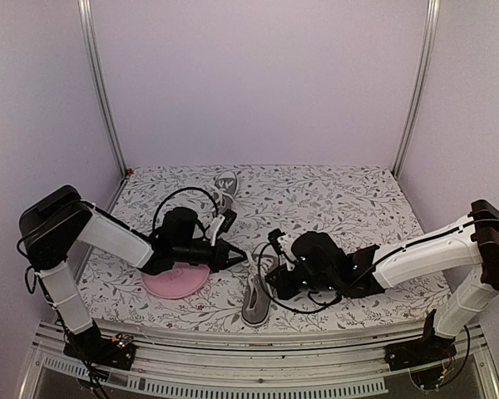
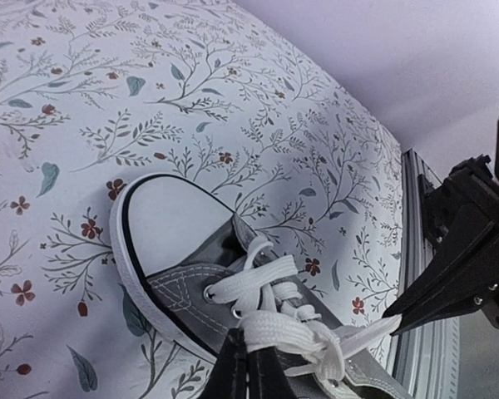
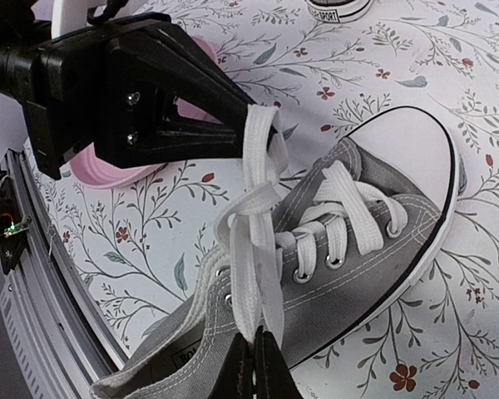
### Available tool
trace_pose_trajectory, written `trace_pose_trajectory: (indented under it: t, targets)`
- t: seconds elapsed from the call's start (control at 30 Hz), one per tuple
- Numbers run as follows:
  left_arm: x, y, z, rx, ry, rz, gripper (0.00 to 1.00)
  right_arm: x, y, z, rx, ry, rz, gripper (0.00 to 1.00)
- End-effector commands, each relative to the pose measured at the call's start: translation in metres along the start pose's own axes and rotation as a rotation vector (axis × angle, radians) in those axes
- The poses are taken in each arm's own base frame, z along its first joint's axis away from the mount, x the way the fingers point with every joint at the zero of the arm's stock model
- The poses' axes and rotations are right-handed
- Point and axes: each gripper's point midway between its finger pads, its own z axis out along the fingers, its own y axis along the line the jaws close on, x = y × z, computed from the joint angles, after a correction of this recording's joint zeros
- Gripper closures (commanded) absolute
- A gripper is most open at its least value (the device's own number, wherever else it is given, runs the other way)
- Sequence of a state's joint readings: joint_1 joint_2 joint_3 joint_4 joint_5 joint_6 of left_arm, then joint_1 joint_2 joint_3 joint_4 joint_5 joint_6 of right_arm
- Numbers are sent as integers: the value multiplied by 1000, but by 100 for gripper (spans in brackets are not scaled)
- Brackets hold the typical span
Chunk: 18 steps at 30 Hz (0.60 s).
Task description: Tie the shoes
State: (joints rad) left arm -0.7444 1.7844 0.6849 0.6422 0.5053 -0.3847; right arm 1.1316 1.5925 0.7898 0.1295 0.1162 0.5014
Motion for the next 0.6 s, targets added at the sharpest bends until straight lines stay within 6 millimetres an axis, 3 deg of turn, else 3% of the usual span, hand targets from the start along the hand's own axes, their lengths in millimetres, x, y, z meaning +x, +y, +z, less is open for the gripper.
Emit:
trace_pose_trajectory:
  t: [0.0, 0.5, 0.57]
  targets:
    - [5, -7, 8, 36, 52, 58, 100, -22, 9, 4, -31, -50, 25, 98]
    - [5, -12, 22, 58, 63, 73, 99, -29, 12, 19, -50, -44, 34, 98]
    - [6, -3, 19, 0, 51, 55, 83, -28, 9, 18, -41, -46, 42, 97]
